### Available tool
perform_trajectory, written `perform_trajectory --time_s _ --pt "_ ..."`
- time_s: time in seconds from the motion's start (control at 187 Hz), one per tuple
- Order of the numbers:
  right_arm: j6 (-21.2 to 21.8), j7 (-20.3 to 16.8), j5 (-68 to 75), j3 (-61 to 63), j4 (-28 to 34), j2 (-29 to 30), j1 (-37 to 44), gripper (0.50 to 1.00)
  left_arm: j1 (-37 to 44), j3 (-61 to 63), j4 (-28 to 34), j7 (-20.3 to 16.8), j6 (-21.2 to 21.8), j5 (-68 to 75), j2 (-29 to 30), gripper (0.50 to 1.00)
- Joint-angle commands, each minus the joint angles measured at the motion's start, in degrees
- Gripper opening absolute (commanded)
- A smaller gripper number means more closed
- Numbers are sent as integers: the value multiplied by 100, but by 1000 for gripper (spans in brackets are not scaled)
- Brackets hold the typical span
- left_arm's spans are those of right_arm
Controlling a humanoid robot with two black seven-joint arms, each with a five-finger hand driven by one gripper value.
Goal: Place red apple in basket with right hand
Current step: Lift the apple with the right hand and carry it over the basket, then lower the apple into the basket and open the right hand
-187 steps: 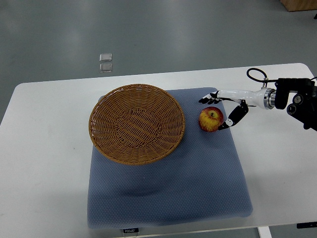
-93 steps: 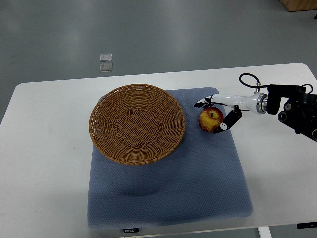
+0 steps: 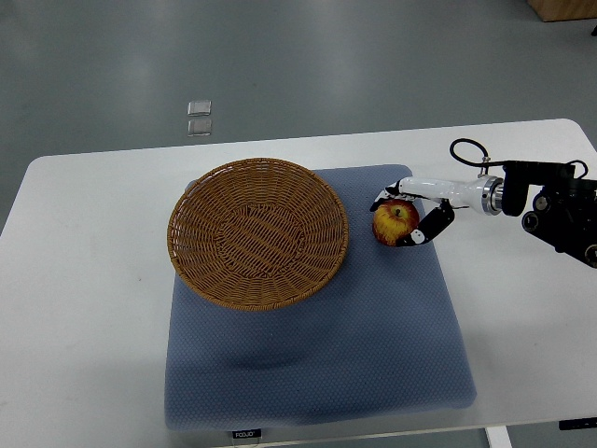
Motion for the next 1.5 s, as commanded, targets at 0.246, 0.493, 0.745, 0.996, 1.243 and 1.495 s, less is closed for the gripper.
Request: perform_trajectory --time_s 0.246,0.493,0.745,0.996,1.243,1.495 --pt "-277 297 287 355 38 255 591 586 0 -7 -30 0 0 0 0 1000" --pt "-242 508 270 311 74 660 846 607 0 -16 -21 0 0 0 0 1000" --pt "-242 508 147 12 82 1213 1004 641 0 -33 -4 0 0 0 0 1000" --pt "-259 446 94 -612 30 1732 1197 666 0 -33 -13 0 0 0 0 1000" --pt "-268 323 85 -858 -120 2066 1197 693 0 -25 -30 0 0 0 0 1000" --pt "-286 262 85 -867 -419 2294 1188 752 0 -25 -39 0 -9 0 0 1000"
